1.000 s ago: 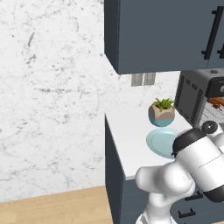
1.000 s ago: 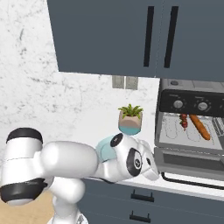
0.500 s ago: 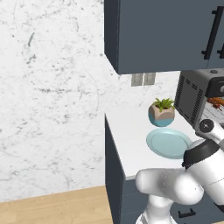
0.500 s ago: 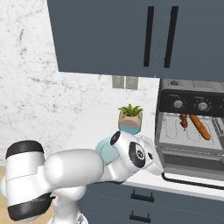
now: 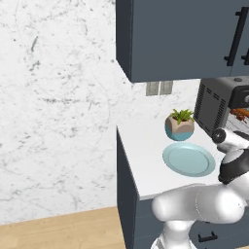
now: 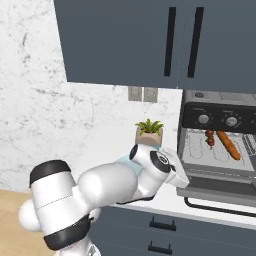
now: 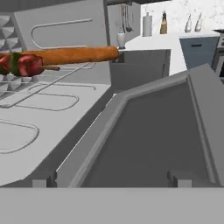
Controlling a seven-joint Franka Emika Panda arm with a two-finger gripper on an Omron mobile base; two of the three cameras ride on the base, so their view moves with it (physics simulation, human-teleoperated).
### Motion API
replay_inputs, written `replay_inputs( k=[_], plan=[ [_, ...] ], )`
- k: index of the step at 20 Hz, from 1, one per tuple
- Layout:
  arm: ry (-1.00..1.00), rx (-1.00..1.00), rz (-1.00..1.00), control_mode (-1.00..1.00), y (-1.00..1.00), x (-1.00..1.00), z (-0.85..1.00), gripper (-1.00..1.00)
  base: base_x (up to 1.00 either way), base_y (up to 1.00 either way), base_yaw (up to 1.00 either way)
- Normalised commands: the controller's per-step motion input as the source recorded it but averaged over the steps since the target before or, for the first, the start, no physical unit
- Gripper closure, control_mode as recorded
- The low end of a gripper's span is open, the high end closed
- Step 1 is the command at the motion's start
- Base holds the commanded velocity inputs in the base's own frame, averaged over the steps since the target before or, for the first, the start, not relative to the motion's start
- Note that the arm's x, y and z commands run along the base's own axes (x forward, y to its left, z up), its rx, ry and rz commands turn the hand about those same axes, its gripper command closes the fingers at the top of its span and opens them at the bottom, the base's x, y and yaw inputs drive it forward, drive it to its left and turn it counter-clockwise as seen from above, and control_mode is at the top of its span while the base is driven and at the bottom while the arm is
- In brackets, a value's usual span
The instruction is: Pick up the kebab skewer and baguette bread, and place them inside the toaster oven. Close the toaster oven door and start by setting the timer.
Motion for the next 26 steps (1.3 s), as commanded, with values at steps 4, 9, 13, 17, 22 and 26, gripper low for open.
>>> replay_inputs(
  k=[4, 9, 13, 17, 22, 26],
  plan=[
    [0.04, 0.00, 0.00, -1.00, -0.08, -0.60, 0.02, -1.00, 0.00, 0.00, 0.00],
    [0.11, 0.00, 0.00, -1.00, 0.00, -0.44, 0.35, -1.00, 0.00, 0.00, 0.00],
    [0.15, 0.03, 0.00, -1.00, 0.00, -0.46, 0.49, -1.00, 0.00, 0.00, 0.00],
    [0.30, 0.09, 0.07, -1.00, 0.00, -0.49, 0.13, -1.00, 0.00, 0.00, 0.00],
    [0.31, 0.15, 0.15, -1.00, 0.00, -0.62, -0.04, -1.00, 0.00, 0.00, 0.00],
    [0.21, 0.17, 0.17, -1.00, 0.03, -0.24, -0.09, -1.00, 0.00, 0.00, 0.00]
  ],
)
